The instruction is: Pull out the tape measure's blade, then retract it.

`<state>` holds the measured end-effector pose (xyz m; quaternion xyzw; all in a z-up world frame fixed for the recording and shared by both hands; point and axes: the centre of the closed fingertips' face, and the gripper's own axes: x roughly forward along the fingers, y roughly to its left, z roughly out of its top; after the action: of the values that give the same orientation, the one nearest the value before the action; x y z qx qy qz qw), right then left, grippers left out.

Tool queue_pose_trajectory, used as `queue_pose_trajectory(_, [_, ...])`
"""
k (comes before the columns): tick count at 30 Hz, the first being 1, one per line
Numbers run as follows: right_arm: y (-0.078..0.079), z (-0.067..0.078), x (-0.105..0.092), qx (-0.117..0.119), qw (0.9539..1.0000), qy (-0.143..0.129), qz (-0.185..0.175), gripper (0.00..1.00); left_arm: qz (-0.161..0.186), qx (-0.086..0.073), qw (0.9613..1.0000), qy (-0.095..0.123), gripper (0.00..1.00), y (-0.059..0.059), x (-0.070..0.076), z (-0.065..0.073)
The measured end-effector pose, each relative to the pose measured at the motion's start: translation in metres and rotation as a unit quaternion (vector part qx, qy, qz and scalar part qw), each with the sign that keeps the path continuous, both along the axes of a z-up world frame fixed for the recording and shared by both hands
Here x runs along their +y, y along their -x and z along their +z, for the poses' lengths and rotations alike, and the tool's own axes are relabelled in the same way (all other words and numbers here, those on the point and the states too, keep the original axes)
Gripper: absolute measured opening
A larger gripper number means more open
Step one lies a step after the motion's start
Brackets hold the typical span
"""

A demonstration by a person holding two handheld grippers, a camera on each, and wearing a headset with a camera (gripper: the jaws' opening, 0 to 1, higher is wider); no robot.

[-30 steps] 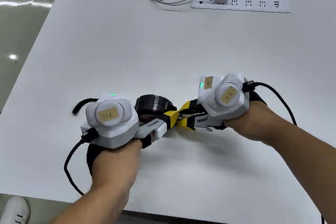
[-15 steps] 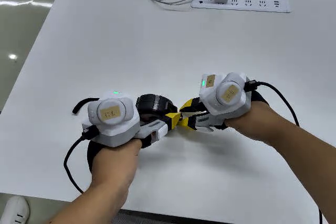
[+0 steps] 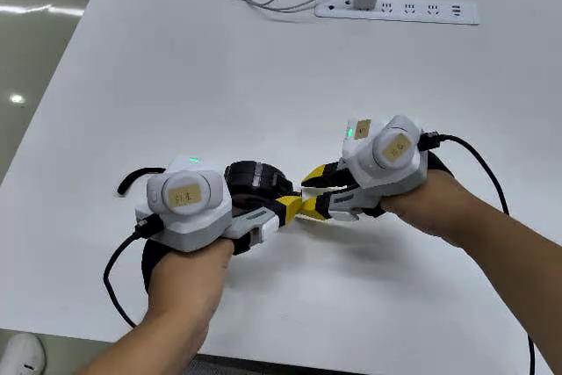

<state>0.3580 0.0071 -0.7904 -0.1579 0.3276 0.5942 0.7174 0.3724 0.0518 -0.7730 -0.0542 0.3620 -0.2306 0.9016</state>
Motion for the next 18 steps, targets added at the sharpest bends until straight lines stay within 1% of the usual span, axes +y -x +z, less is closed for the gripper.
queue_pose_trajectory(4, [-0.0004,0.0013,0.0001,-0.001,1.0000,0.000,-0.001,0.19,-0.006,-0.002,1.0000,-0.006,0.67,0.0007,0.0005,0.0002])
queue_pose_trajectory(6, [-0.0004,0.0024,0.0004,-0.001,1.0000,-0.002,-0.003,0.20,-0.011,-0.006,0.9999,-0.012,0.67,0.0010,0.0005,0.0002])
queue_pose_trajectory(9, [-0.0007,0.0020,-0.0006,-0.001,1.0000,-0.001,-0.004,0.21,-0.013,-0.006,0.9998,-0.014,0.68,0.0008,0.0014,-0.0014])
queue_pose_trajectory(13, [0.0001,0.0045,-0.0053,0.000,1.0000,0.000,-0.007,0.22,-0.017,-0.010,0.9997,-0.016,0.70,0.0003,0.0007,0.0005])
queue_pose_trajectory(16, [0.0007,0.0060,-0.0079,0.004,0.9999,-0.003,-0.012,0.23,-0.018,-0.015,0.9997,-0.011,0.72,-0.0008,-0.0011,0.0021])
queue_pose_trajectory(18, [0.0007,0.0066,-0.0089,0.005,0.9999,-0.004,-0.014,0.23,-0.020,-0.014,0.9996,-0.011,0.72,-0.0007,-0.0021,0.0018])
